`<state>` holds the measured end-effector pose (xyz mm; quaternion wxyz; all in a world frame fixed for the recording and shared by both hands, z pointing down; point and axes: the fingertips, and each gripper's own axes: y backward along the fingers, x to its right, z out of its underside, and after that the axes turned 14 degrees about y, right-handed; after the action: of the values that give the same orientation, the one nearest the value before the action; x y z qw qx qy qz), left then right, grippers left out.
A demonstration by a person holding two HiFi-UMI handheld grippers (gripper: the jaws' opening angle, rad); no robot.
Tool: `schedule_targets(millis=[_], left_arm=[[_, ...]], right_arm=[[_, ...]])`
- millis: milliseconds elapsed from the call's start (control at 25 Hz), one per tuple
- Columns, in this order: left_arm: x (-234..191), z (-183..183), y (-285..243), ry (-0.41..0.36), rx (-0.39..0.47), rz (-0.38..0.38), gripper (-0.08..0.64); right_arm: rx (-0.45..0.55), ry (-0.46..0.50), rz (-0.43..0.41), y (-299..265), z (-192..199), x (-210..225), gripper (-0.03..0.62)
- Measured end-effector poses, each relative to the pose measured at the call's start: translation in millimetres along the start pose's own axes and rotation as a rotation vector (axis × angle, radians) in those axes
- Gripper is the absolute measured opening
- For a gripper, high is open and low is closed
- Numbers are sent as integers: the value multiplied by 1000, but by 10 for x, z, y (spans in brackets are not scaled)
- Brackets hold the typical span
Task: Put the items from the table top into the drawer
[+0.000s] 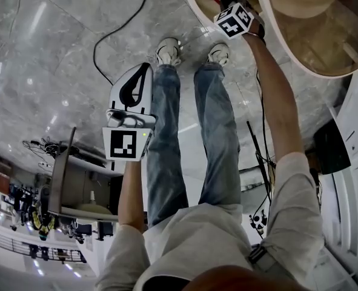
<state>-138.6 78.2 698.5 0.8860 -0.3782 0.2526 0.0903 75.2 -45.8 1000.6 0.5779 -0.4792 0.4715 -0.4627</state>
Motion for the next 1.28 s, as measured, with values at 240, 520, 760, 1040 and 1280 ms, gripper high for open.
schedule_targets(millis=[240, 520, 760, 1040, 1280], left_arm=[[301, -340, -4, -36, 46, 47, 15], [592, -599, 78, -97, 69, 90, 15], [794, -714, 183, -155, 75, 96, 15], [1034, -792, 254, -189, 70, 90, 15], [1417, -948, 320, -220, 91, 110, 15]], right_arm=[[94, -59, 29, 542, -202, -64, 26], [325, -143, 33, 1513, -599, -286, 24], [489, -352, 88, 2412, -669, -263, 23], [590, -497, 154, 3234, -554, -124, 23], [656, -530, 227, 3874, -390, 87, 23]])
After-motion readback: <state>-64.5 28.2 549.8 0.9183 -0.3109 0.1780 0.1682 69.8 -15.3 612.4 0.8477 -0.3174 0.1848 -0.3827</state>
